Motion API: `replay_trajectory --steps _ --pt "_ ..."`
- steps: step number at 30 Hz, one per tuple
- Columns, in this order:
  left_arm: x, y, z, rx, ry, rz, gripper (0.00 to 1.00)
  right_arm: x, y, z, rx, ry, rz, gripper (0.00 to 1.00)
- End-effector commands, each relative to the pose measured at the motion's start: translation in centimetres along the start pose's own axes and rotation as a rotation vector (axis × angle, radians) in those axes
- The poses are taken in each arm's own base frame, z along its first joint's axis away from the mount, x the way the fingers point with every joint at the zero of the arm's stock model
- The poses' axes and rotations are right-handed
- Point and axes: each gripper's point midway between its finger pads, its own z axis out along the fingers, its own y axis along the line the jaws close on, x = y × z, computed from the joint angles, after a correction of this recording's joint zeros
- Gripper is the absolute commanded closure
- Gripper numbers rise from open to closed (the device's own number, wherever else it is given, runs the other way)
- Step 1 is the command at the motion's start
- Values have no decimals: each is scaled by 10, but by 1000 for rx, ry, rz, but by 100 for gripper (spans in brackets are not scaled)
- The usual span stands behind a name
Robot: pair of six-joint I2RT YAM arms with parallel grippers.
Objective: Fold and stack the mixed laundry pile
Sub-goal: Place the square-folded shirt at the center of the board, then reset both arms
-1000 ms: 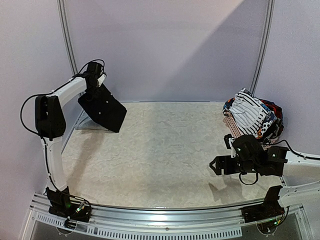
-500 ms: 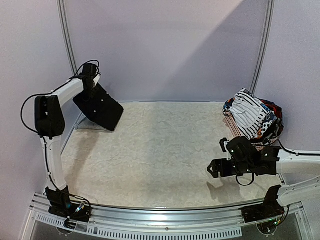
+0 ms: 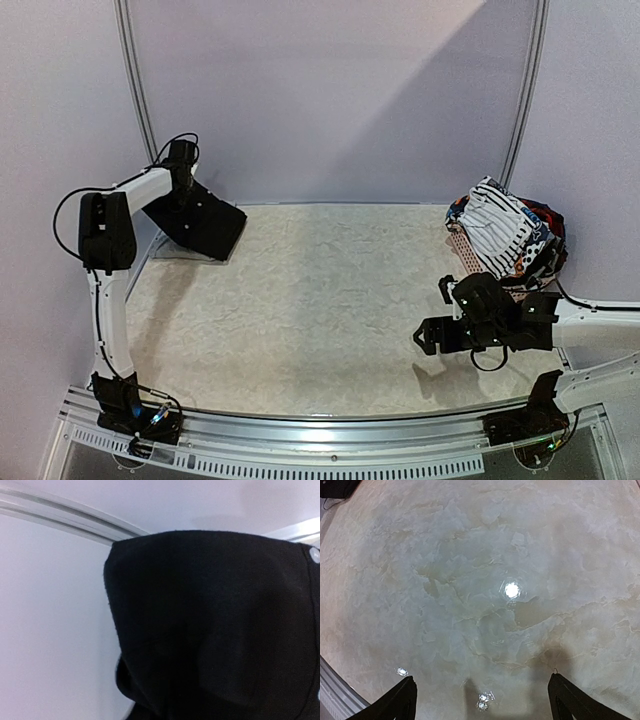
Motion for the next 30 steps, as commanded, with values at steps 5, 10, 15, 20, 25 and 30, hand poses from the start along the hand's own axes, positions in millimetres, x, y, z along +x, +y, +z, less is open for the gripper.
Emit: replay_trajectory --steps 5,10,15,20,25,30 --pt "1 53 -11 -210 35 -150 19 5 -3 0 -5 4 19 8" --pt "-4 75 -37 -186 10 -277 8 6 -2 -1 -12 3 22 9" --pt "-23 52 -57 65 -58 -415 26 5 -1 -1 -20 -1 22 9" --pt "-22 19 -49 233 -23 -480 39 6 0 0 -29 -1 24 9" --pt "-22 -29 -42 484 7 -565 45 5 3 1 -46 -10 27 9" --pt "-13 -69 -33 585 57 -561 47 6 4 3 -49 -4 22 9"
